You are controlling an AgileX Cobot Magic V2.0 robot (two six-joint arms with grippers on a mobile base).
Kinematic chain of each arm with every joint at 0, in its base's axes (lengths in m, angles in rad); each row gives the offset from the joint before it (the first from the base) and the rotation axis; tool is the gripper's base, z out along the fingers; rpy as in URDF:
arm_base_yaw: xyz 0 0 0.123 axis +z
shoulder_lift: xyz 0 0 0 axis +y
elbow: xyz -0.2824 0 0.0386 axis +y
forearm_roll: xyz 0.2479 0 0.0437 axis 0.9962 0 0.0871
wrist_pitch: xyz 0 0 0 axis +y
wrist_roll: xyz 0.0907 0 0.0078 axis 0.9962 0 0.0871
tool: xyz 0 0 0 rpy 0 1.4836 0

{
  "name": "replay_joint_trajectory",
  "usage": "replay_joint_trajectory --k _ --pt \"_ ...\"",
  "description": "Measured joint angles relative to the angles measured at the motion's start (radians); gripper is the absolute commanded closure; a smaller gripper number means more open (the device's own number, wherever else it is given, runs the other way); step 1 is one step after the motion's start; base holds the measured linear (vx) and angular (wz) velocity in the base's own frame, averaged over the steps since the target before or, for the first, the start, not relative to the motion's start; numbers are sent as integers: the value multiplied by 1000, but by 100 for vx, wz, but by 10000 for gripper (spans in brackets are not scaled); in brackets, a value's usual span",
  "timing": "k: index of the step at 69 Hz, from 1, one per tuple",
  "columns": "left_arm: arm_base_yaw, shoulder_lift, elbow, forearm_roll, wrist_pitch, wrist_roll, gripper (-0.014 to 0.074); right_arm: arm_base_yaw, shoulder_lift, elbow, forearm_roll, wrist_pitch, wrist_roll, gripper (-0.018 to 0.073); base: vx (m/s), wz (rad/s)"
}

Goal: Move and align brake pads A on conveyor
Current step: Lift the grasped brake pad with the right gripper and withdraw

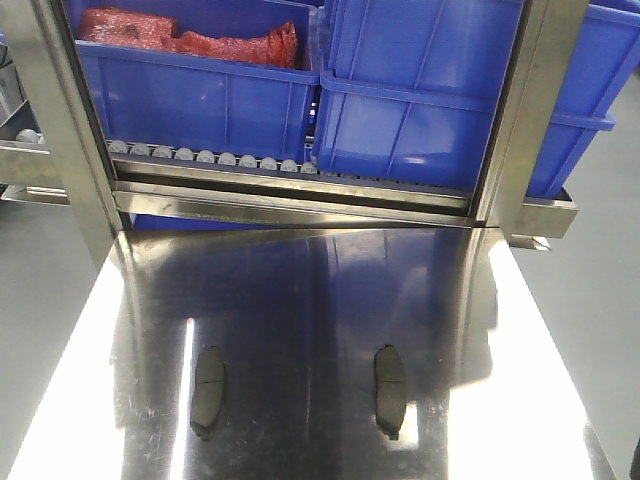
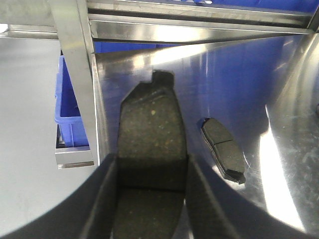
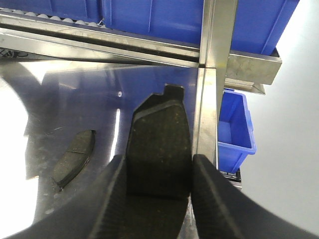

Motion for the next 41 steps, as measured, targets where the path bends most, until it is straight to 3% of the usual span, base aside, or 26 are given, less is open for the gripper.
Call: replay_joint_trajectory --k 41 --pt "0 0 0 0 0 0 603 0 0 0 0 0 0 566 0 0"
